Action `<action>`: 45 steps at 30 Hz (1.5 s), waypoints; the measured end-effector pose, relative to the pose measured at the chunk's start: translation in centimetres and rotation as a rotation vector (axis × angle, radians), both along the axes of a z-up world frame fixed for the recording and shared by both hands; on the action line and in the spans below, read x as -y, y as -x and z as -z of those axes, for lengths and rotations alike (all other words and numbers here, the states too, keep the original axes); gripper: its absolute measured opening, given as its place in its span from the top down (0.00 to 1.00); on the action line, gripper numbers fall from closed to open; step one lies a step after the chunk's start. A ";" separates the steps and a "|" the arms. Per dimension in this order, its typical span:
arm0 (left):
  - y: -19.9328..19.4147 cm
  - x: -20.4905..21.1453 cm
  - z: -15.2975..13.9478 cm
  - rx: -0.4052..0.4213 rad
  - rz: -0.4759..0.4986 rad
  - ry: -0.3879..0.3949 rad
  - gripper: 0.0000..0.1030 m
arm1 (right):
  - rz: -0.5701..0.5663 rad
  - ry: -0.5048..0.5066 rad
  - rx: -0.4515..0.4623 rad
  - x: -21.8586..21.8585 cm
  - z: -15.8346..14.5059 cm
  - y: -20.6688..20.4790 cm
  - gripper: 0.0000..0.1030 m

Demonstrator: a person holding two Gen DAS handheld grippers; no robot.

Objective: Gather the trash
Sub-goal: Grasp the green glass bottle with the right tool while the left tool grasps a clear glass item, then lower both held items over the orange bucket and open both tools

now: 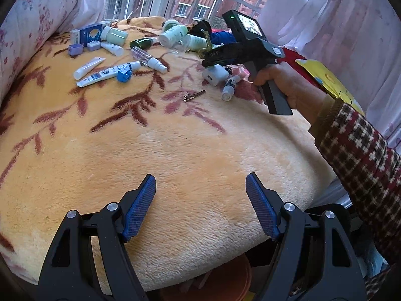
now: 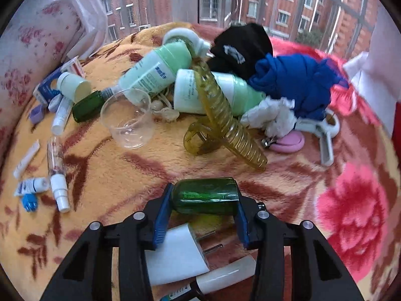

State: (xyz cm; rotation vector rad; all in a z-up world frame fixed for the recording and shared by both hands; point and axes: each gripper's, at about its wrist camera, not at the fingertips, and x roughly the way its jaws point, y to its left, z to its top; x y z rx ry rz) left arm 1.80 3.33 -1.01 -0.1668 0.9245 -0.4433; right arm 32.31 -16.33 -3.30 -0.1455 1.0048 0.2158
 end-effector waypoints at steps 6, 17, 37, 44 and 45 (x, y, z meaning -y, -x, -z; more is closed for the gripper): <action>-0.7 -0.4 -0.4 0.001 -0.010 0.007 0.30 | -0.074 -0.124 0.093 0.8 -3.6 4.0 0.58; -13.9 -0.3 -4.1 0.003 -0.169 0.022 0.32 | -0.174 -0.215 0.245 2.9 -7.3 16.1 0.57; -26.0 0.7 1.2 -0.084 -0.296 -0.084 0.73 | -0.214 -0.257 0.319 6.0 -8.2 20.5 0.57; -18.3 1.6 -3.3 0.020 -0.181 -0.090 0.76 | -0.238 -0.272 0.339 5.2 -9.4 23.2 0.57; -16.3 1.7 -4.1 0.039 -0.158 -0.088 0.76 | -0.247 -0.278 0.344 5.1 -9.6 24.1 0.57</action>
